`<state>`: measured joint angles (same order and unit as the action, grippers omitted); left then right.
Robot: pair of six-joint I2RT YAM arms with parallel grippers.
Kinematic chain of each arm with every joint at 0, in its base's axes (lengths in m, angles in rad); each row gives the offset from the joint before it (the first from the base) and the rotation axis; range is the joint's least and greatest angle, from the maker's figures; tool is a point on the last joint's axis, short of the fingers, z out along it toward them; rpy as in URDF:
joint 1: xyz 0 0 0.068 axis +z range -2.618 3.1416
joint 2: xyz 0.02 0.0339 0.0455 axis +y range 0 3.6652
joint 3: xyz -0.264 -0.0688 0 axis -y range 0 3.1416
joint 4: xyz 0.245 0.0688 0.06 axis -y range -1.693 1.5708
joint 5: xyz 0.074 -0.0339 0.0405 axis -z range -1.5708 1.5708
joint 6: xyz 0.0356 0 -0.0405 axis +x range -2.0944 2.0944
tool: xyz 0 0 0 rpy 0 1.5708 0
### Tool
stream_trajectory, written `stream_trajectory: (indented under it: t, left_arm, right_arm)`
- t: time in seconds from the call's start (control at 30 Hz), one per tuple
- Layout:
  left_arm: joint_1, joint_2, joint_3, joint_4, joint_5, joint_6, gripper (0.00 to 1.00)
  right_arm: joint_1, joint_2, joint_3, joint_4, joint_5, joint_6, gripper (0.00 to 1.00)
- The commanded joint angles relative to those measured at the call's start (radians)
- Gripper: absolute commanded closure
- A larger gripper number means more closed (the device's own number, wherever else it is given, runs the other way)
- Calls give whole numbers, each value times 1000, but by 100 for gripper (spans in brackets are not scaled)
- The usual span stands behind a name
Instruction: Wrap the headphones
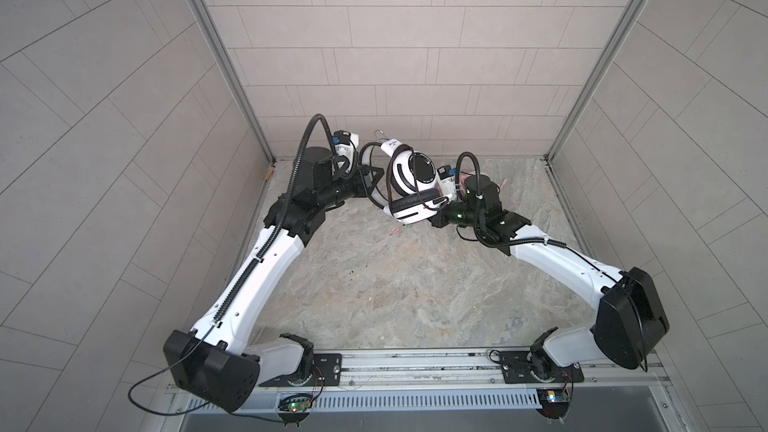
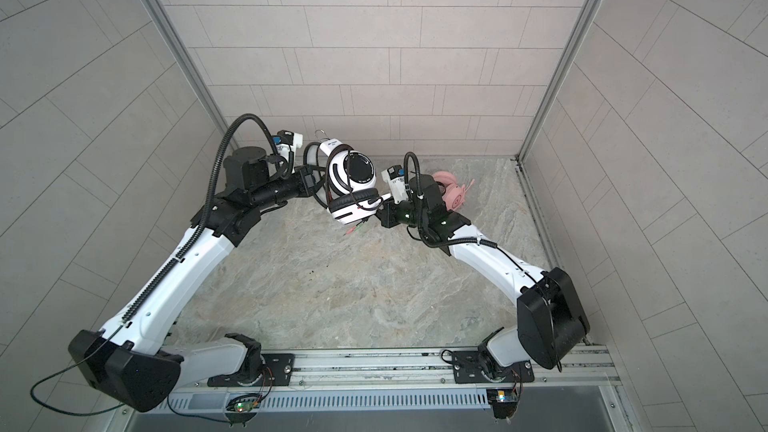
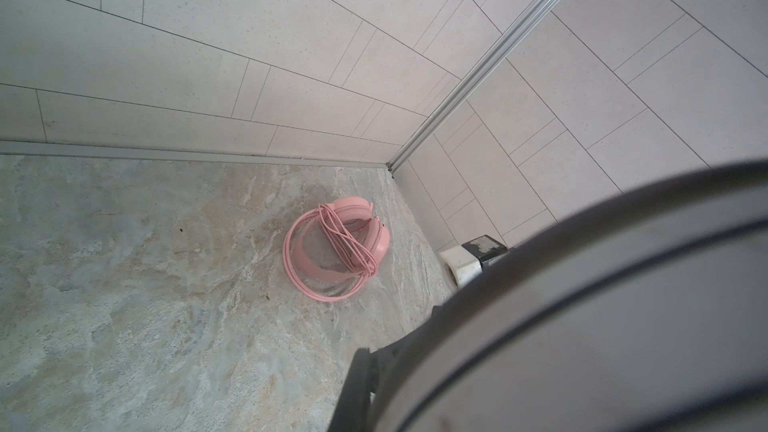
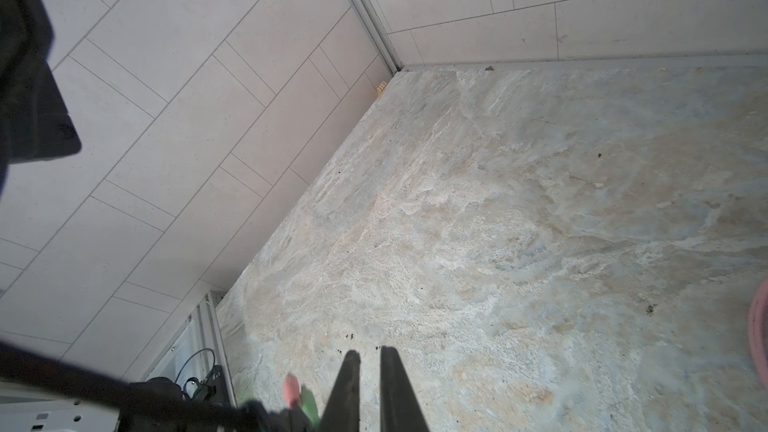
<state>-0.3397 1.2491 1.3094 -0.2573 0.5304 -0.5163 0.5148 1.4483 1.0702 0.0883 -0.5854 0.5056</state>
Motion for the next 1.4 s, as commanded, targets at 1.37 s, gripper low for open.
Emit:
stream_trajectory:
  t: [1.37]
  left_arm:
    - [54, -17, -51, 117, -11, -90, 100]
  right_arm:
    - [62, 94, -182, 565, -289, 251, 52]
